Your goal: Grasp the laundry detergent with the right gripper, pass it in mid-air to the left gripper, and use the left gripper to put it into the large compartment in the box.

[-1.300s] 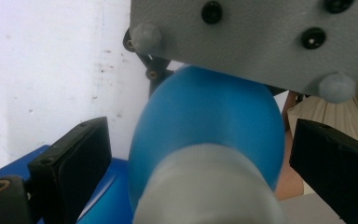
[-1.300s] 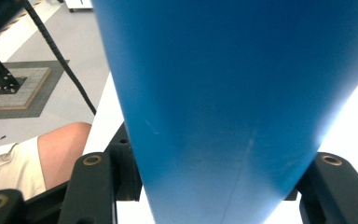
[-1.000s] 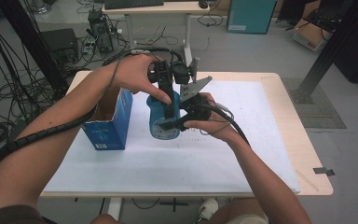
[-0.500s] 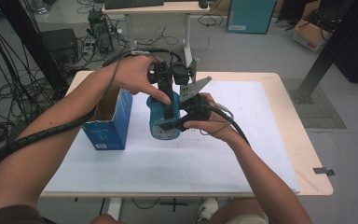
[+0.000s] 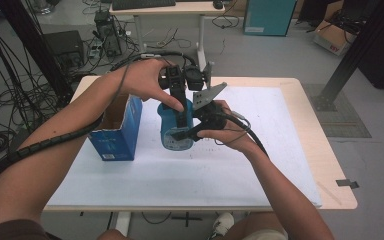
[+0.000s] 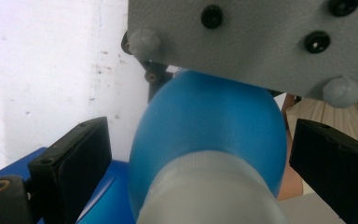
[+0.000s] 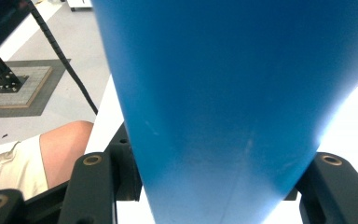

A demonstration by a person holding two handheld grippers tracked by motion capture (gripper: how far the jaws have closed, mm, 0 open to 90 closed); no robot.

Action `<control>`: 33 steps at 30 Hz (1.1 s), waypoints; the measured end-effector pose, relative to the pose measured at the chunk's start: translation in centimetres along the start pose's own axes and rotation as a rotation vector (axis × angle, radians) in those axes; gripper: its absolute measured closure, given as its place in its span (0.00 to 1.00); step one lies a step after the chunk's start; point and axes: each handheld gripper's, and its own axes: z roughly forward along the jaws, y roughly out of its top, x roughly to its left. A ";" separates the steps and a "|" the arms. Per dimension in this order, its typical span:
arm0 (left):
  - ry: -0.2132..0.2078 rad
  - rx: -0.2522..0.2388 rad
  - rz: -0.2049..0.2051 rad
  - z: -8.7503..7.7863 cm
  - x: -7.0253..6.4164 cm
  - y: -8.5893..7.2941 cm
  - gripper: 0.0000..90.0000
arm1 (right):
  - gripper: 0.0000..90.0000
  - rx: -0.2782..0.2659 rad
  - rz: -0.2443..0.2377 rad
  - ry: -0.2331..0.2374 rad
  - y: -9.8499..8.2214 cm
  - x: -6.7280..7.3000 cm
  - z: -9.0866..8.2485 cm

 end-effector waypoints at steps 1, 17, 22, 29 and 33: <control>0.000 0.000 0.000 0.0 0.0 0.0 0.07 | 0.47 0.001 -0.004 -0.002 0.0 0.0 0.0; 0.003 -0.006 -0.003 -0.1 -0.2 -0.1 0.07 | 0.47 -0.006 0.000 -0.004 0.1 0.1 -0.1; 0.001 -0.003 -0.004 -0.1 -0.2 -0.1 0.07 | 0.47 -0.012 0.006 -0.004 0.1 0.2 -0.1; 0.005 -0.003 -0.002 -0.1 -0.2 0.0 0.07 | 0.47 -0.007 0.006 -0.007 0.1 0.2 -0.1; 0.009 -0.002 -0.002 -0.1 -0.2 0.0 0.07 | 0.47 -0.005 0.006 -0.004 0.1 0.2 -0.2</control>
